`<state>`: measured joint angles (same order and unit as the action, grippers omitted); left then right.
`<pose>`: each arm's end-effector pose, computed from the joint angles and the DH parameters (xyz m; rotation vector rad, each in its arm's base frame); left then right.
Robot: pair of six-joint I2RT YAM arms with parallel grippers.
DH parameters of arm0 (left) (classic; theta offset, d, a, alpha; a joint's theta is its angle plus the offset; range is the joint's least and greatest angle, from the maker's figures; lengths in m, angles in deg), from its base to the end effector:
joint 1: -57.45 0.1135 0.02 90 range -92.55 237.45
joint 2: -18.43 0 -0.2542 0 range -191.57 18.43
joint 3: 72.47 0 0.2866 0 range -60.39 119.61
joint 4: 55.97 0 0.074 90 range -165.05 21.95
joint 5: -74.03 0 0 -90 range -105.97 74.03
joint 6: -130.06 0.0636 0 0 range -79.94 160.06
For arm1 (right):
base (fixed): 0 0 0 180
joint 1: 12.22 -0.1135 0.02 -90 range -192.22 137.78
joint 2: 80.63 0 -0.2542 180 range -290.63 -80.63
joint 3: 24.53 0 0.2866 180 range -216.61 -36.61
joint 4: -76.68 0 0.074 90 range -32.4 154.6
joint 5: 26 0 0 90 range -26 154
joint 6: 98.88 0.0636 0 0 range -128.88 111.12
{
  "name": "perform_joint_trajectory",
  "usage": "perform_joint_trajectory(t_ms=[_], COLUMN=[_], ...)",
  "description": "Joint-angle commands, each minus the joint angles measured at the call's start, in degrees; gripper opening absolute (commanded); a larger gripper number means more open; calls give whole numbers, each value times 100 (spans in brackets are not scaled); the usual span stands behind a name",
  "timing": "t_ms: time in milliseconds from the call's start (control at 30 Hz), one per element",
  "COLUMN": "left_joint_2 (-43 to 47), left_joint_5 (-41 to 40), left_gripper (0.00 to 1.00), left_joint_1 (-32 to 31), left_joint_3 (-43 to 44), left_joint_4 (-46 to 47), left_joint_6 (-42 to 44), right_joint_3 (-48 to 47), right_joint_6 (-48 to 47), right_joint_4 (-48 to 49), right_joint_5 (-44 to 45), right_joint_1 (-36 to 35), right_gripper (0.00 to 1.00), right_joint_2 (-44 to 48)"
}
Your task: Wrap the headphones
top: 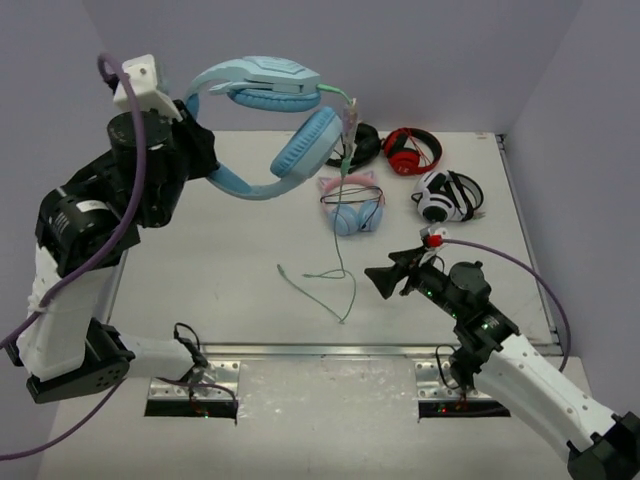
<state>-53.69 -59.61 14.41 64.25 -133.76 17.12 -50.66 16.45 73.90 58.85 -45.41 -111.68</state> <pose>0.1628 -0.0920 0.5869 -0.2288 1.7242 -0.1588 0.1842 0.1273 0.2016 -0.1913 1.7664 0.8280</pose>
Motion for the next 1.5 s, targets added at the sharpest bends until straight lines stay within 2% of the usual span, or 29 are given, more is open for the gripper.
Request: perform_joint_trajectory(t_ms=[0, 67, 133, 300, 433, 467, 500, 533, 600, 633, 733, 800, 833, 867, 900, 933, 1100, 1167, 1300, 1400, 1433, 1467], left_joint_2=[-4, -13, -65, -101, -110, -136, -153, -162, -154, -145, -101, -83, -75, -66, -57, -57, -92, -118, -127, -153, -162, -162], left_joint_5=[276, 443, 654, 769, 918, 971, 989, 989, 1006, 998, 1024, 972, 936, 849, 787, 726, 313, 137, -22, 13, 13, 4], left_gripper=[0, 0, 0, 0, 0, 0, 0, 0, 0, 0, 0, 1, 0, 0, 0, 0, 0, 0, 0, 0, 0, 0], left_joint_1=[16, 16, 16, 16, 16, 16, 16, 16, 16, 16, 16, 16, 16, 16, 16, 16, 16, 16, 16, 16, 16, 16], left_joint_3=[-27, -115, -220, -484, -572, -581, -581, -581, -607, -616, -616, -599, -599, -599, -599, -599, -607, -625, -713, -722, -722, -696], left_joint_4=[726, 779, 753, 806, 885, 876, 867, 824, 815, 832, 885, 885, 885, 885, 885, 867, 841, 823, 884, 964, 981, 981], left_joint_6=[-211, -185, -193, -290, -264, -264, -246, -255, -246, -255, -290, -325, -343, -352, -360, -378, -466, -536, -615, -624, -624, -624], right_joint_3=[-624, -949, -1144, -1891, -1480, -1365, -1303, -1355, -1539, -1731, -1865, -1848, -1830, -1804, -1778, -1751, -1873, -1900, -1848, -1725, -1672, -1611], right_joint_6=[-194, -124, -272, -687, -397, -370, -361, -396, -623, -712, -845, -784, -731, -661, -503, -424, 446, 718, 886, 966, 1001, 1071], right_joint_4=[117, 81, 63, -763, -290, 77, 194, 247, 108, -50, -77, -104, -234, -279, -332, -506, -1324, -1720, -2116, -2012, -1924, -1801], right_joint_5=[-1600, -2121, -2349, -2570, -2369, -2211, -2175, -2149, -2061, -2017, -1684, -1499, -1341, -1322, -1322, -1287, -629, -374, -127, -249, -302, -364], right_joint_1=[-12, -12, -12, -12, -12, -3, -12, -12, -12, -12, -12, -12, -12, -12, -12, -12, -21, -47, -109, -118, -118, -118], right_gripper=[85, 99, 99, 97, 95, 94, 89, 74, 60, 48, 41, 45, 62, 71, 85, 87, 89, 86, 75, 66, 66, 61], right_joint_2=[-312, -463, -516, -972, -1088, -1035, -1000, -1008, -1148, -1332, -1562, -1641, -1659, -1659, -1650, -1641, -1457, -1439, -1588, -1772, -1808, -1834])
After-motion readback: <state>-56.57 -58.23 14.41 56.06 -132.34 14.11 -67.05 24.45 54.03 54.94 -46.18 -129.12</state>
